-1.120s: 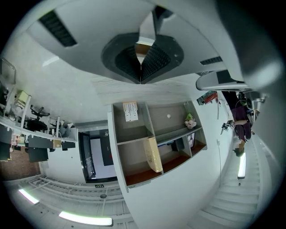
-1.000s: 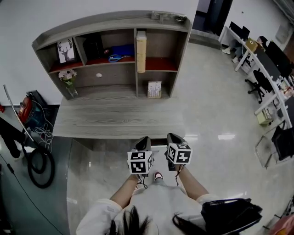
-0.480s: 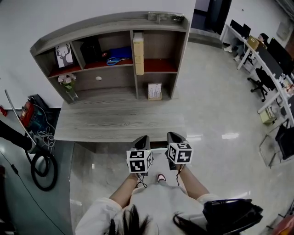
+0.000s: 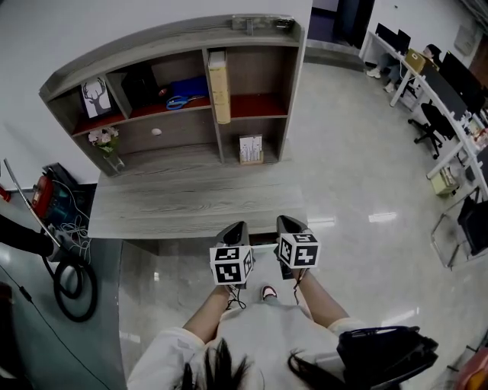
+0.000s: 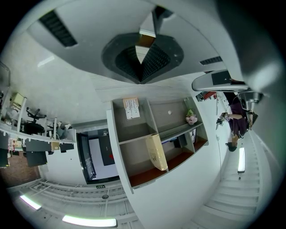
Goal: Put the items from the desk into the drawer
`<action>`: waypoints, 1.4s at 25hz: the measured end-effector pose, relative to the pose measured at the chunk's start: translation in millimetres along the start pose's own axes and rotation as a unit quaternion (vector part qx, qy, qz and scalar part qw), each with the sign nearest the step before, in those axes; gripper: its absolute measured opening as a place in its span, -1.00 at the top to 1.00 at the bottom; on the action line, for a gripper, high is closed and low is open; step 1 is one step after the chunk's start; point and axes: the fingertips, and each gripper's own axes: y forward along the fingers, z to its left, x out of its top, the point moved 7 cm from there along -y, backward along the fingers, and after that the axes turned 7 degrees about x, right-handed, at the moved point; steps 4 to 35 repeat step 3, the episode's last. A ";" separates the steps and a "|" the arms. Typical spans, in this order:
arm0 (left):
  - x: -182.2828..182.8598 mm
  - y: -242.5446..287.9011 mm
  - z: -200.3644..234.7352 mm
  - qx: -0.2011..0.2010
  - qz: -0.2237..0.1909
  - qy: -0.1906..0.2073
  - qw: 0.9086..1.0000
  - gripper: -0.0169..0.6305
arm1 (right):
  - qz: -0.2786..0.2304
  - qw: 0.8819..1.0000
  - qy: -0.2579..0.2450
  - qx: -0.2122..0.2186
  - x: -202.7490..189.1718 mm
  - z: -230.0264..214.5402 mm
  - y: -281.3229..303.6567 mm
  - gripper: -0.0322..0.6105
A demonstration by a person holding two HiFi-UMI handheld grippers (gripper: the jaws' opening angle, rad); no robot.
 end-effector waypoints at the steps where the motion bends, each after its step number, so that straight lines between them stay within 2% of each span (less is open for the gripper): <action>1: -0.4 0.8 0.1 0.000 0.001 0.000 1.000 0.95 | 0.000 1.000 0.001 0.000 -0.3 -1.0 0.2 0.90; 35: -1.4 2.4 0.4 0.000 0.002 0.000 1.000 0.95 | 0.001 1.000 0.004 -0.001 -1.1 -3.1 0.8 0.90</action>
